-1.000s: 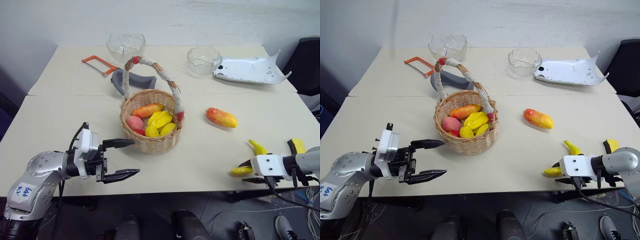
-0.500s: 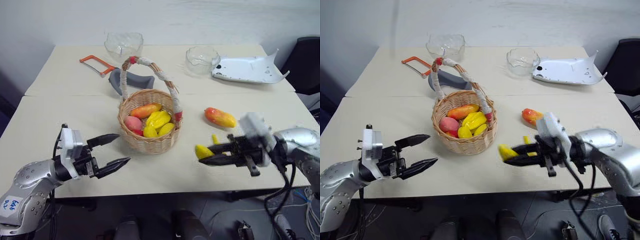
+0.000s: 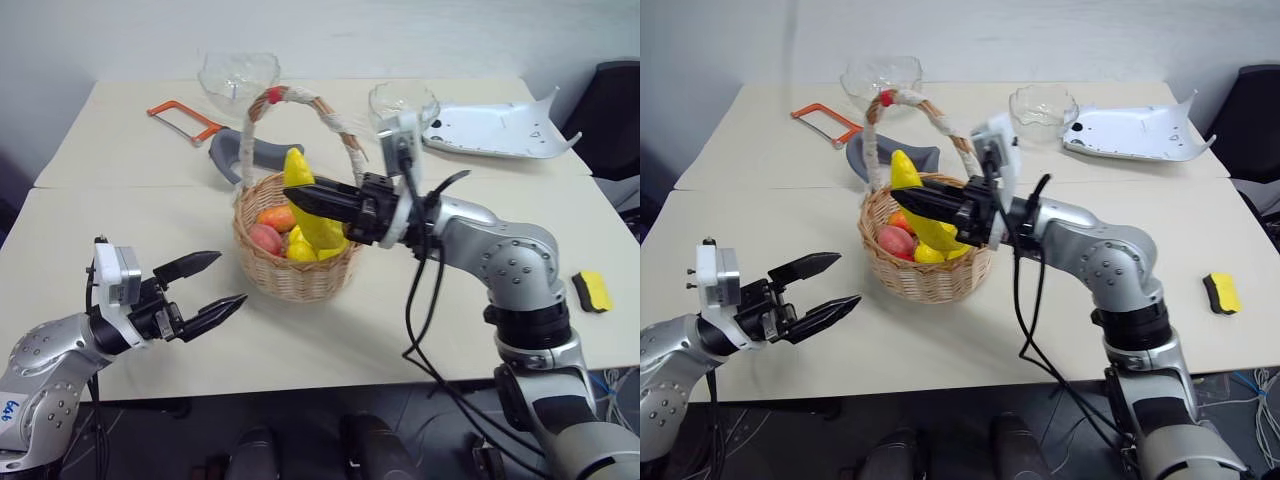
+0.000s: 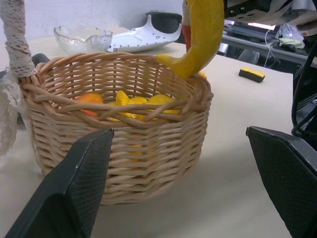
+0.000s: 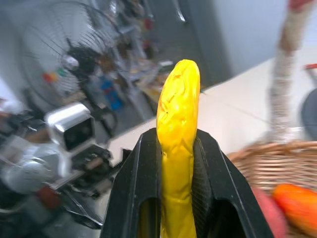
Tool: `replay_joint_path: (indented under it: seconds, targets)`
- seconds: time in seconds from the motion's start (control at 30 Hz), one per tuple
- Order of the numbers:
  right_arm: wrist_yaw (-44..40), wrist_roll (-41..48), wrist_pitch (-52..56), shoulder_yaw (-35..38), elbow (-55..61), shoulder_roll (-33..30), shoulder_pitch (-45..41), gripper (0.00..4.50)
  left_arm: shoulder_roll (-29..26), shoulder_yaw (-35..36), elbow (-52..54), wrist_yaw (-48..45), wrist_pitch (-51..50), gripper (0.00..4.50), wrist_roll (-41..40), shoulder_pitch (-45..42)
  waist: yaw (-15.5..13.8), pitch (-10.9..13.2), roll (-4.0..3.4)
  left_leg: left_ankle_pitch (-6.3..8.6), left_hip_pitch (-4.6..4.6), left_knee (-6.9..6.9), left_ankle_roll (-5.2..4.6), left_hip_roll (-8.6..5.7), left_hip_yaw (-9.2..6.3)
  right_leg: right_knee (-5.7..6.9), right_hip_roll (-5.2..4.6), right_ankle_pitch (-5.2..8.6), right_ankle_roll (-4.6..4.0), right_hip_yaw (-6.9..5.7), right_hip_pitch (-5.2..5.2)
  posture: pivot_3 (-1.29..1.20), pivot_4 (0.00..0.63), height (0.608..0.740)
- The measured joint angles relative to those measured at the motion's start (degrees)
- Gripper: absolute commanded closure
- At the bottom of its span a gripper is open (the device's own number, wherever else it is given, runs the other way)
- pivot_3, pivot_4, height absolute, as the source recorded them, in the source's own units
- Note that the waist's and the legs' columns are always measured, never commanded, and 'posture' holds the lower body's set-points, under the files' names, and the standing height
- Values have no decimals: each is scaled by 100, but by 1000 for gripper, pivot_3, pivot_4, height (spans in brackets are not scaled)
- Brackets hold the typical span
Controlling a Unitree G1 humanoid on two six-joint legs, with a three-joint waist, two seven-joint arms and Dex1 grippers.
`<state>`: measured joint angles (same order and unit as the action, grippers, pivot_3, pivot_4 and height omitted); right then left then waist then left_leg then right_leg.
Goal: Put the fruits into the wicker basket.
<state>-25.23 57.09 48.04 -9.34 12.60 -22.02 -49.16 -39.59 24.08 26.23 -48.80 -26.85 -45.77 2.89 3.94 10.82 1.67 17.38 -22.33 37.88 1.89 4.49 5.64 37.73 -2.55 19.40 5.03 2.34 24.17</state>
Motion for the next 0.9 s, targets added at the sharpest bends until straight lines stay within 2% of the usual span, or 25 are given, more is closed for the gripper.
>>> replay_joint_path:
  seconds: [0.1,0.2,0.27,0.37,0.47,0.57,0.67,0.77,0.83,0.9]
  targets:
    - [-24,-806,-101,-388,64,8,7,2745,-6,33,1,-8,0,0,-3,0,58,-1,2,-3,1,2,-8,0,0,2,2,1,-2,0,0,0,150,740]
    - [-79,-1198,-209,-415,62,159,58,1710,-1,56,10,14,0,0,-4,-3,85,-1,2,-5,3,1,-14,2,-1,8,6,0,-8,1,0,0,150,740]
    - [-239,-1299,-288,-416,68,258,80,1015,21,52,23,50,0,0,-4,-7,83,-1,2,-5,4,0,-13,4,-3,12,6,0,-8,-1,2,0,150,740]
    - [-1085,-1095,-462,-369,288,273,315,36,46,5,35,78,0,0,-4,-44,69,-1,2,-4,-1,-4,-11,4,-8,12,5,-1,-5,-10,5,0,150,740]
    - [-2092,-382,-348,-64,594,-54,380,36,46,-33,36,59,0,0,-5,-63,42,-1,2,-2,-8,-4,-10,3,-13,7,-2,-4,0,-18,6,0,150,740]
    - [-2783,265,5,564,841,-887,656,36,-4,-55,-9,-28,-12,0,-7,-129,-43,-2,4,16,-3,0,-40,0,-16,-10,-7,-5,2,-24,-8,0,150,740]
    - [-3060,649,210,950,1375,-1464,1629,36,-137,-77,-48,-204,-47,0,-21,-248,-84,-2,3,17,2,-4,-39,4,-21,-26,-1,-3,-1,-28,-22,0,150,740]
    - [-3310,-20,-348,1304,1685,-1960,3046,36,-330,-104,-123,-429,-99,0,-101,-332,-118,-1,3,19,10,-5,-40,-4,-19,-55,2,0,-6,-26,-45,0,150,740]
    - [-3583,-1107,-1692,2042,1552,-2061,4453,36,-464,-254,-208,-576,-200,0,-127,-576,-164,-3,6,21,17,-3,-46,-37,-25,-77,14,-3,-2,-31,-68,0,150,740]
    - [-3697,-1913,-2690,2591,1052,-2046,5300,36,-549,-296,-250,-629,-277,0,-146,-682,-210,-3,5,21,25,-3,-56,-54,-18,-78,21,-7,6,-25,-74,0,150,740]
